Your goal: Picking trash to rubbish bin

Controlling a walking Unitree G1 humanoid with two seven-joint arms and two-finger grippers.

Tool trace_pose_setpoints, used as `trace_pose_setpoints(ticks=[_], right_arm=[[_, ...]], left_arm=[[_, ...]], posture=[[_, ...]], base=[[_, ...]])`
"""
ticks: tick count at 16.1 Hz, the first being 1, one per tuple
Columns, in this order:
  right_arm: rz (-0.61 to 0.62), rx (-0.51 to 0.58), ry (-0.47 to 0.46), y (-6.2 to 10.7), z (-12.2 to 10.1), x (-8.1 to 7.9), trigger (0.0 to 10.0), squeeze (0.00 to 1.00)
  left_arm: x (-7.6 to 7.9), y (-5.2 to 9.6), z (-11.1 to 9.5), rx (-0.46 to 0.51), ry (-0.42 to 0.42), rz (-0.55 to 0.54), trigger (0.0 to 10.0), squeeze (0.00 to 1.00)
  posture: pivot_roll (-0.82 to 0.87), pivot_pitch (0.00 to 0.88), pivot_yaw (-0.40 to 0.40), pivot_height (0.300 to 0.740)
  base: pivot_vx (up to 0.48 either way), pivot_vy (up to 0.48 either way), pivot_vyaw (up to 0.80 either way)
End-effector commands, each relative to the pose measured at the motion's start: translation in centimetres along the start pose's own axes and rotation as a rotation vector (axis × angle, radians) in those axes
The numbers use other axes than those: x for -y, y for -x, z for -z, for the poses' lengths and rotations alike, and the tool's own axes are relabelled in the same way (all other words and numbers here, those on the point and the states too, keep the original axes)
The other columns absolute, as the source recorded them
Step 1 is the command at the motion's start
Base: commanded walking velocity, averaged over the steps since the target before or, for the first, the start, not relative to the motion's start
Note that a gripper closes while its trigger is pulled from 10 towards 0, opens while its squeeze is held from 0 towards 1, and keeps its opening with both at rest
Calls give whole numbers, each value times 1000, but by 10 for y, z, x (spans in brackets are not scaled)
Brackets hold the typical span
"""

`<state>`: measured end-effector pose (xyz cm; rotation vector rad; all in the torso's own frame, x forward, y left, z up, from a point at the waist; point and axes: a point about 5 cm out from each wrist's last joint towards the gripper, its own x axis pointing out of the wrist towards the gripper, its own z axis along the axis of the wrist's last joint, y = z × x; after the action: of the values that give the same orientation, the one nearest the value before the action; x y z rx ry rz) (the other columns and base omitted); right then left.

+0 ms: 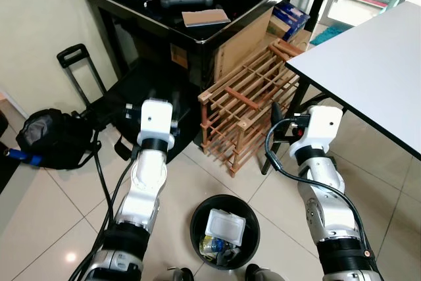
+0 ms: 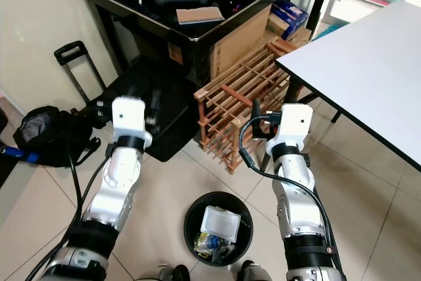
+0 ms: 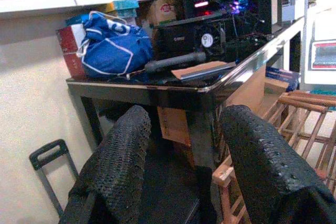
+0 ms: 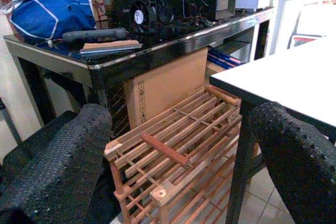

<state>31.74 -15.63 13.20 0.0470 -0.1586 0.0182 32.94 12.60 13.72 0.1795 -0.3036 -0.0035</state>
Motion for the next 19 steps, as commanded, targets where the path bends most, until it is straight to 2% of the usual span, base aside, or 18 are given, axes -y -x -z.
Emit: trace_pose_setpoints(ticks=[1, 8, 19], right_arm=[[13, 4, -7, 2, 2, 2, 10000, 0], [6, -37, 8, 5, 9, 1, 10000, 0], [-1, -41, 7, 4, 9, 0, 10000, 0]], left_arm=[[-4, 2, 0, 3, -14, -22, 10000, 0], [-2, 5, 3, -23, -1, -27, 10000, 0], [1, 5, 5, -40, 13, -19, 10000, 0]], posture=[[-62, 113, 53, 740], [-61, 125, 49, 740], [-61, 119, 49, 740]], base=[[0, 0, 0], [0, 0, 0], [-25, 0, 0]])
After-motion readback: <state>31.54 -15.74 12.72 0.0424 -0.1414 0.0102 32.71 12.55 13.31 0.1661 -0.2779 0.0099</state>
